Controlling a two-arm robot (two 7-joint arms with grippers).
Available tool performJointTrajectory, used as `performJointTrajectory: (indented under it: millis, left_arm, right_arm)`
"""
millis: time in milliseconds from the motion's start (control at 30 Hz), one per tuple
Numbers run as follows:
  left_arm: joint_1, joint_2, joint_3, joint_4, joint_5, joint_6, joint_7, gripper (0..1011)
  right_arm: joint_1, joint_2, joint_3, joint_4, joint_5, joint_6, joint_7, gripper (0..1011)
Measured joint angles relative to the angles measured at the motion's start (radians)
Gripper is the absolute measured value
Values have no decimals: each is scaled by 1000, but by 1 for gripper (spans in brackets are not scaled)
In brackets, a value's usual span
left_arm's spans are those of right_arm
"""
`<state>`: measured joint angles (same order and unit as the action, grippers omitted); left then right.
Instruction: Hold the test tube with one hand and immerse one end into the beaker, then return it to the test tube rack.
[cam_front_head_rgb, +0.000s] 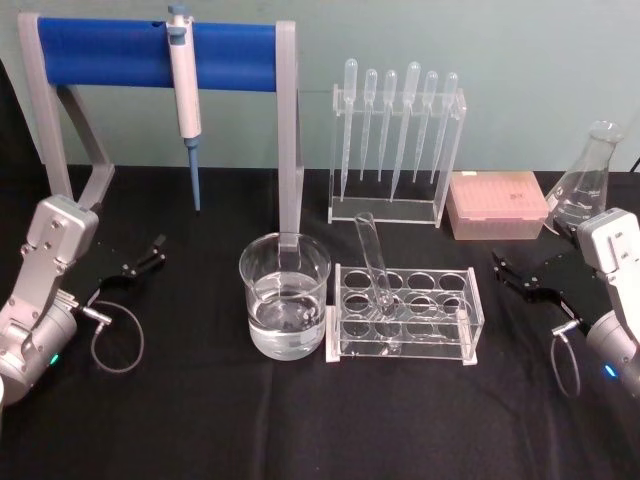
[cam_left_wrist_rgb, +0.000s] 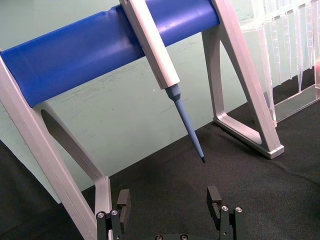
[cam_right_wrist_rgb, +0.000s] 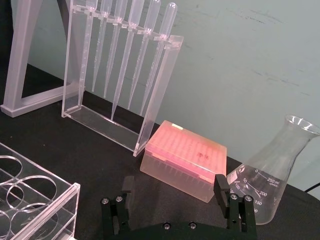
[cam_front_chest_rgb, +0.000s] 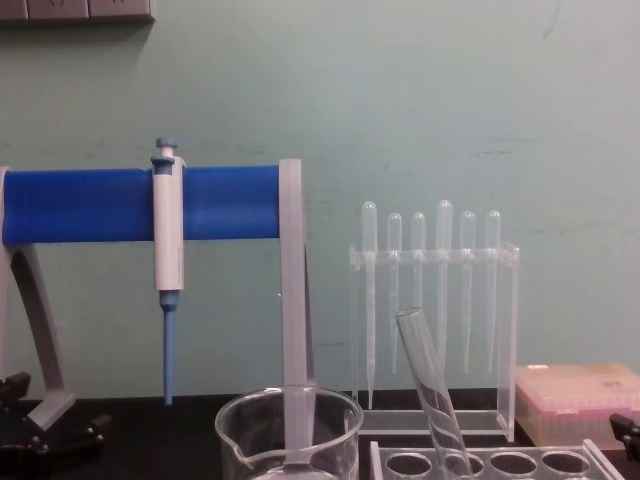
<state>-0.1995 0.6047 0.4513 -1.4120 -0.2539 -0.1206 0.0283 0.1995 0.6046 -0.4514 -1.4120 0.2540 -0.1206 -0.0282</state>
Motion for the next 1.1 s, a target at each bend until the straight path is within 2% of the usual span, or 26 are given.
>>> performJointTrajectory:
  millis: [1100]
  left_arm:
    - [0, 0, 0, 0, 0, 0, 0, 1000]
  right_arm:
    - [0, 0, 0, 0, 0, 0, 0, 1002]
